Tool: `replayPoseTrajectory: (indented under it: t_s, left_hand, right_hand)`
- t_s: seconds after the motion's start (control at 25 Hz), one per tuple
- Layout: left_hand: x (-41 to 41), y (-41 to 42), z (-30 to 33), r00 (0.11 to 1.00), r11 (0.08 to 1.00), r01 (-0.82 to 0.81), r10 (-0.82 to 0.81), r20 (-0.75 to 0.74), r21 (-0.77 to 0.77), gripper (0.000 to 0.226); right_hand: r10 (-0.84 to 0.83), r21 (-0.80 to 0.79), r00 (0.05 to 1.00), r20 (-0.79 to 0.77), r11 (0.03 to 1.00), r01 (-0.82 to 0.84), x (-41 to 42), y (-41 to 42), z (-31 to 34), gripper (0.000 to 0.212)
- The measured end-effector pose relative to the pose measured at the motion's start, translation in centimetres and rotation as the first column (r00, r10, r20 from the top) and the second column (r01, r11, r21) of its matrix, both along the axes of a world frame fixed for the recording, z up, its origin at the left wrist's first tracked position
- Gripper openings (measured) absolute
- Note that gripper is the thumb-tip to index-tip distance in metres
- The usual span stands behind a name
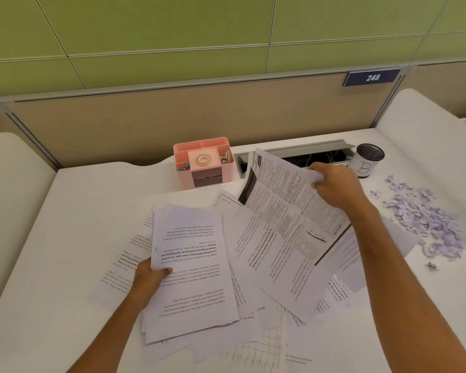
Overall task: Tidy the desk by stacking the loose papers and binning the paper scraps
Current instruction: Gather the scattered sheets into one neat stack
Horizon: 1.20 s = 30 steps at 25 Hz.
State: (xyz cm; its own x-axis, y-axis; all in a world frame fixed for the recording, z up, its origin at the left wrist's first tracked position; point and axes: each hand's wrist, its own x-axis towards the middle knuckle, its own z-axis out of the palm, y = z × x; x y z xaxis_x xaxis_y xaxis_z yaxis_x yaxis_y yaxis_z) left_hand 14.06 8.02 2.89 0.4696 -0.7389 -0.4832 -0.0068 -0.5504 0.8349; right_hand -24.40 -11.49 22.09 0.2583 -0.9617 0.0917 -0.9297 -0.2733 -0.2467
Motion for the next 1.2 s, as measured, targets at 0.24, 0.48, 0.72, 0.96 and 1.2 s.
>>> replayPoseTrajectory:
  t_s: [0.24,0.48,0.72,0.96,1.2]
  left_hand:
    - [0.4,-0.1,0.0,0.997,1.000,-0.003,0.004,-0.080,0.015,0.041]
    - [0.7,0.2,0.2,0.979,0.999,-0.032,0.035,-0.200,0.017,0.042]
    - [1.1,0.3,0.4,0.970,1.000,0.015,-0.010,-0.243,0.016,0.041]
    - [1.3,0.0,0.8,0.962,1.000,-0.008,0.015,-0.272,0.027,0.013]
    - [1.9,-0.3,0.7,0.938,0.989,-0.123,0.089,-0.334,-0.081,0.035]
  right_hand:
    - [-0.029,0.001,0.882,0.470,0.999,0.032,-0.3,0.1,3.4,0.019]
    - [-0.141,0.230,0.483,0.864,0.965,-0.130,0.9,0.4,2.0,0.024]
    - [-0.252,0.351,0.316,0.915,0.883,-0.311,1.6,-1.1,0.6,0.038]
    - [-0.293,0.610,0.593,0.750,0.655,-0.446,5.4,-2.3,-3.0,0.055]
    - [-0.172,0.731,0.817,0.550,0.572,-0.371,10.0,-2.5,-7.7,0.029]
